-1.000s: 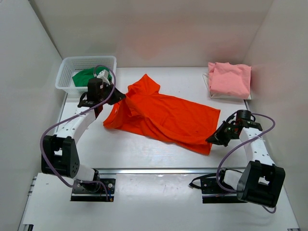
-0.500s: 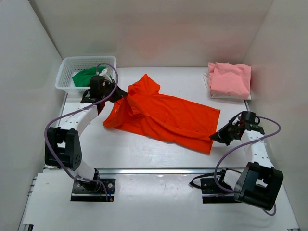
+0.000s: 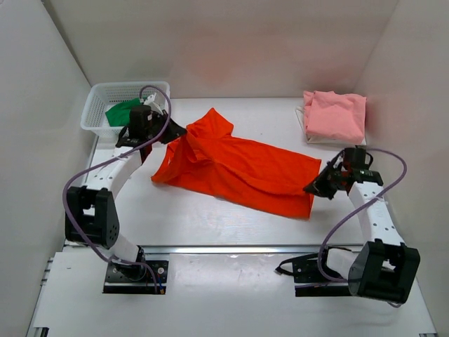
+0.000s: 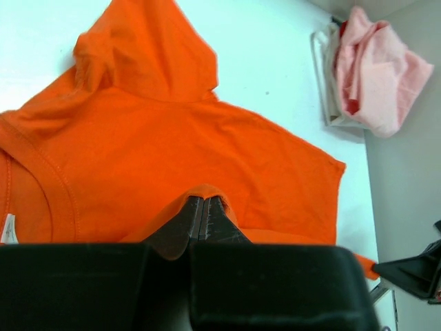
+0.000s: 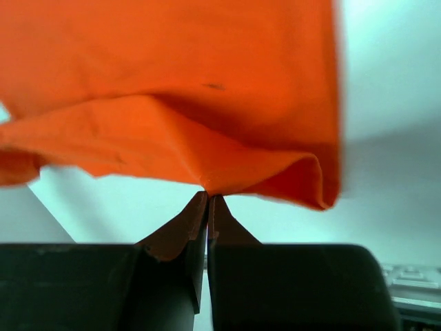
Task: Fold and stack the t-shirts
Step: Flatten out the tshirt
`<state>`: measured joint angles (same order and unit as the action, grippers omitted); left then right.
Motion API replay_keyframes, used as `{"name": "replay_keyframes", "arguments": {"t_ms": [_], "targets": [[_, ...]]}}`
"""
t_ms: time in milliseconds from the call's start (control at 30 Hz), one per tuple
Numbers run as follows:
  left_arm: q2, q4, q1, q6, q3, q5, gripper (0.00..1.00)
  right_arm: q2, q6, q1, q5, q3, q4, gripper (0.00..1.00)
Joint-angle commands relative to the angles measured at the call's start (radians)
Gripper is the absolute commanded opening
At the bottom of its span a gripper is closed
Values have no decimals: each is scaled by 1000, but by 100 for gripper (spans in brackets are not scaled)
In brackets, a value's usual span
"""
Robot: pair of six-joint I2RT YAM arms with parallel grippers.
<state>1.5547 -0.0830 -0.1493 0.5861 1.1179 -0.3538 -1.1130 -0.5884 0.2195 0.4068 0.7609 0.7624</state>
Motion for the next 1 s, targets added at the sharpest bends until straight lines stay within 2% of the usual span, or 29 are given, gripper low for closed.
{"name": "replay_keyframes", "arguments": {"t_ms": [0,67,200,467,700,833,967], "targets": [[-155,5,8,-26,97,-45,0,50,81,-109,-5,184,-80,0],[-228,-32,-2,-42,157,-34,0,96,91,-109,16,264,-95,0],[-382,-110,-15,-62,318,-4,0,125,119,-8,144,495,-68,0],[-636,-167,-6,-51,503,13,0,205,142,-88,70,806,-40,0],[-625,-333,-62,-97,769,78,0,179,150,-124,-42,1109,70,0],[-614,-348,-90,-106,790,107,0,163,150,-114,-20,1150,69,0],[-585,-357,-87,-146,749,139,0,122,153,-103,1,1137,57,0]]}}
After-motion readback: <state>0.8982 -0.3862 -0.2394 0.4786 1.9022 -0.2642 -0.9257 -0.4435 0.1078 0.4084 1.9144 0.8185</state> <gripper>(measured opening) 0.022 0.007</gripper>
